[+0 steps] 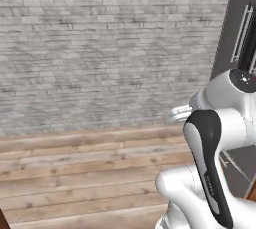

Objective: Four empty soda cans are scattered around the kitchen. Gather all the cans and cluster them next to the stove for recycling.

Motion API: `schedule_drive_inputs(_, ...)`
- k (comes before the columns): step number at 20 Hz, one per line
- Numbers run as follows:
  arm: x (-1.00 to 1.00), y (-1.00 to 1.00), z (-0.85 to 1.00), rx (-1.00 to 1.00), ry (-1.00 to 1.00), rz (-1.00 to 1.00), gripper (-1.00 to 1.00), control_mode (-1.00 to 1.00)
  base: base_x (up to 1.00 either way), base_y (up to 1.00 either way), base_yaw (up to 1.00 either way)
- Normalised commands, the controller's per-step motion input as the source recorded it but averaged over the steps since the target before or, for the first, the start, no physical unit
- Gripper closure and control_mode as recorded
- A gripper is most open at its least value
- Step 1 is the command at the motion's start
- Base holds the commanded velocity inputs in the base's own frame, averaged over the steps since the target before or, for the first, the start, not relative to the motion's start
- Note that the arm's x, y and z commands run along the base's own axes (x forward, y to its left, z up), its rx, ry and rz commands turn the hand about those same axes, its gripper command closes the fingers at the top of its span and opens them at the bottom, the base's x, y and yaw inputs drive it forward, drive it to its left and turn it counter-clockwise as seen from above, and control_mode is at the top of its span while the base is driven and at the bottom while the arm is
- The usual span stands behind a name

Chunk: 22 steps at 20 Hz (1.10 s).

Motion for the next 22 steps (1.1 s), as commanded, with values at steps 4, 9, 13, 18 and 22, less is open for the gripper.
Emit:
schedule_drive_inputs(4, 0.00, 0.00, 0.00, 0.00, 0.00, 0.00, -1.00, 1.00, 0.32, 0.00, 0.34)
schedule_drive_inputs(9, 0.00, 0.00, 0.00, 0.00, 0.00, 0.00, -1.00, 1.00, 0.60, -0.15, 0.28)
schedule_drive_inputs(13, 0.00, 0.00, 0.00, 0.00, 0.00, 0.00, -1.00, 1.00, 0.62, -0.61, 0.21)
schedule_drive_inputs(18, 0.00, 0.00, 0.00, 0.00, 0.00, 0.00, -1.00, 1.00, 0.75, -0.78, 0.07)
schedule_drive_inputs(22, 0.00, 0.00, 0.00, 0.00, 0.00, 0.00, -1.00, 1.00, 0.84, -0.54, 0.22)
